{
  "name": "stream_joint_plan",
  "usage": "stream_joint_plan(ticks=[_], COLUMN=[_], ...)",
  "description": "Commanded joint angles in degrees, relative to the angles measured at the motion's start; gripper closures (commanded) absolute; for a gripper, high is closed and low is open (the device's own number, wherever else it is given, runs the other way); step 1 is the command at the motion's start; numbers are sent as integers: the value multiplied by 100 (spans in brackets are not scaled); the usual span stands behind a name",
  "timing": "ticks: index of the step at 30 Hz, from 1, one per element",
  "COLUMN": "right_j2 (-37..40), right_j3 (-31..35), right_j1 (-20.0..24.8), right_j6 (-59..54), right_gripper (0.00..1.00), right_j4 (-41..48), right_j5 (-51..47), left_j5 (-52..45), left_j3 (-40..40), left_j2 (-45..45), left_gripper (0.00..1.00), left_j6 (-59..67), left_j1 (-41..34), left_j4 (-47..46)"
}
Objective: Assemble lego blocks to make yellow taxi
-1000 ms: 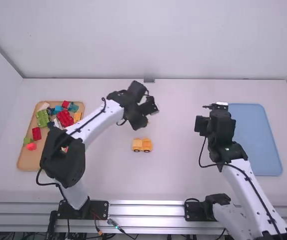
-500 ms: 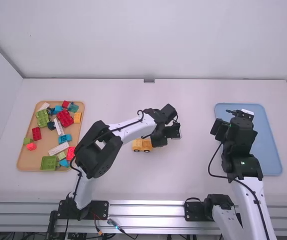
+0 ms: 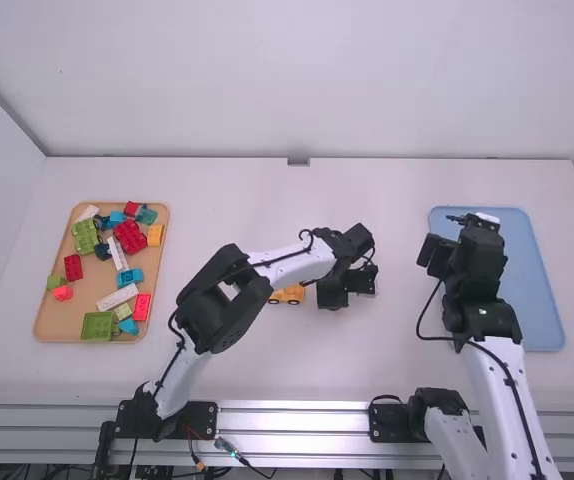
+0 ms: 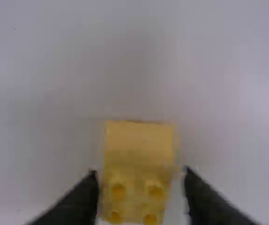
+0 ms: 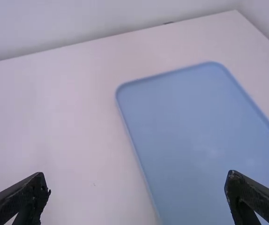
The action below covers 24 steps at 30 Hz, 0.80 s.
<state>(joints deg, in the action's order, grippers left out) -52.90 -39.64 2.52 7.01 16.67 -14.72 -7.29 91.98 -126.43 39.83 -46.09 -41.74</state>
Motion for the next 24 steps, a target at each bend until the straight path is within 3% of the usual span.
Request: stream_joint_plan(ticks=[1,6,10,18,24], right_j2=[-74,-140,-144,-518,-1399], right_j3=[-111,-111,-111,-114,-114], right_j1=[0,11,11,11,-271], right_j6=[-125,-380,-699,-1823,-3316], right_gripper=[1,1,1,1,1], right_j4=[-48,-149,-188,-485,-922], right_j5=[-2,249,492,1843,3176], left_j5=[-52,610,595,-1224,-2953], left_j3=[66,66,57,-120,-1064], left_j2=[-28,105,479,1687,2273], left_gripper=[1,1,1,1,1], left_j6=[251,81,188,1381,2632], left_j1=[13,83,267,1438,2592], left_j4=[-28,111,103,-398,-297])
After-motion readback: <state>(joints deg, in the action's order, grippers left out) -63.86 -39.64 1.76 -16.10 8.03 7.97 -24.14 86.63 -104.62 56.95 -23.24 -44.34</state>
